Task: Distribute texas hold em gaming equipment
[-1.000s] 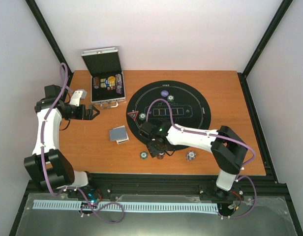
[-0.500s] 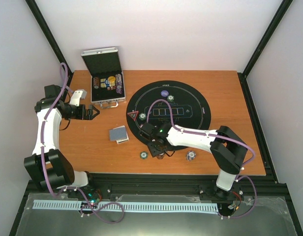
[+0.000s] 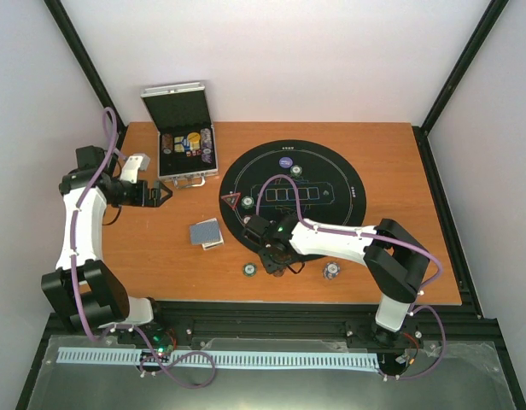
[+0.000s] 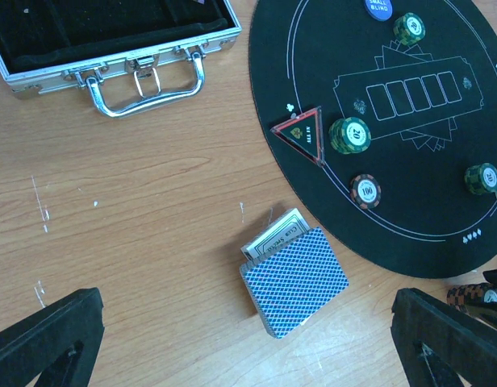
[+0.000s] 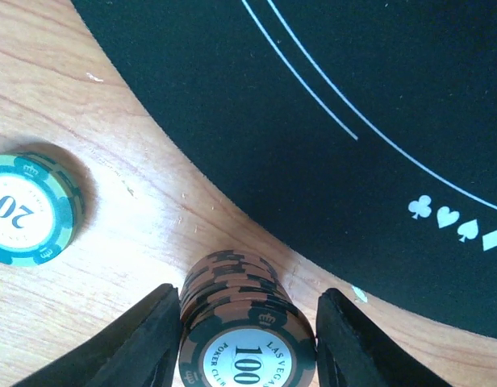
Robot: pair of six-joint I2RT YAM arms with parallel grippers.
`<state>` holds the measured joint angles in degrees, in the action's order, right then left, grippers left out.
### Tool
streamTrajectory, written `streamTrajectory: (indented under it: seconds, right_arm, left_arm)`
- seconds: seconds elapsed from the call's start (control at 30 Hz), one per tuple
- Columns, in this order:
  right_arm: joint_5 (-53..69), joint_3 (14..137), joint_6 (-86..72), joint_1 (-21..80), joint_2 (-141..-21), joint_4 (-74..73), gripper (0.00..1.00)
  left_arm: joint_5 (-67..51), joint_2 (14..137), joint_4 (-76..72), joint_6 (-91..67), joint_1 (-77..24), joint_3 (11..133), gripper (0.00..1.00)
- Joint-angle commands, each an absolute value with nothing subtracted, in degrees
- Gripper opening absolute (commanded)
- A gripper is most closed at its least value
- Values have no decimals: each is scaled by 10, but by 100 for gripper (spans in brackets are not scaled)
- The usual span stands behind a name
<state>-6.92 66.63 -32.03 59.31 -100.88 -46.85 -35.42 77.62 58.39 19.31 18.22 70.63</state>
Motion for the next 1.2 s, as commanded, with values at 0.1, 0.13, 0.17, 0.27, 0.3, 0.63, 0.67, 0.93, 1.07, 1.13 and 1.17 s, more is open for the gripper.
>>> streamTrajectory:
  seconds: [0.1, 0.13, 0.17, 0.27, 0.3, 0.63, 0.67, 0.93, 1.07, 1.13, 1.17]
  right_arm:
    - [-86, 660, -322, 596, -1011, -469, 48]
    - [-86, 659, -322, 596, -1011, -469, 48]
    - [-85, 657, -322, 596, -1010, -469, 48]
    - [-87, 654, -322, 595, -1009, -468, 48]
    - [-87, 654, -321, 596, -1010, -468, 48]
    - [-90, 654, -317, 595, -1008, -472, 52]
    - [-90, 655, -316, 595, -1009, -473, 52]
    - [-87, 650, -317, 595, -1002, -470, 46]
    - [-89, 652, -316, 595, -1000, -475, 36]
    - [-90, 655, -315, 595, -999, -479, 32]
    - [-92, 658, -314, 595, -998, -481, 32]
  left_arm:
    - [-366, 772, 592, 202, 183, 729, 100]
    - [-366, 772, 593, 202, 183, 729, 100]
    - [-366, 771, 593, 202, 183, 729, 100]
    - [-366, 771, 592, 202, 183, 730, 100]
    - [-366, 771, 593, 202, 183, 731, 100]
    - [-366, 772, 592, 201, 183, 729, 100]
    - [-366, 772, 592, 202, 183, 729, 100]
    - [-366, 772, 591, 201, 183, 728, 100]
    - [-367, 772, 590, 201, 183, 727, 100]
    - [-366, 772, 590, 200, 183, 726, 100]
    - [-366, 772, 590, 200, 183, 727, 100]
